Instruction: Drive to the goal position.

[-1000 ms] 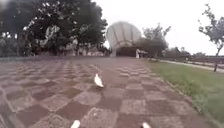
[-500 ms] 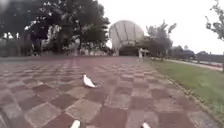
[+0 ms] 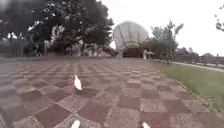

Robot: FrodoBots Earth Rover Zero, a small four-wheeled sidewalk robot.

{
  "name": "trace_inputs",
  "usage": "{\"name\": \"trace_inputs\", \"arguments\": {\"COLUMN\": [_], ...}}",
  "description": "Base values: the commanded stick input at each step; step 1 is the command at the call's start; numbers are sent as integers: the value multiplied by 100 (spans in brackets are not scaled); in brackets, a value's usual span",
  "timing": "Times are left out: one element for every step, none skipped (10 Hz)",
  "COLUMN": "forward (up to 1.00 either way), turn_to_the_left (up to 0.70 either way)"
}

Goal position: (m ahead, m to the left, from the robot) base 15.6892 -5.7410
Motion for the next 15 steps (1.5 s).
{"name": "trace_inputs", "arguments": {"forward": [70, 70, 70, 70, 70, 70, 70, 70, 70, 70, 70, 70, 70, 70, 70], "turn_to_the_left": [0, 0, 0, 0, 0, 0, 0, 0, 0, 0, 0, 0, 0, 0, 0]}}
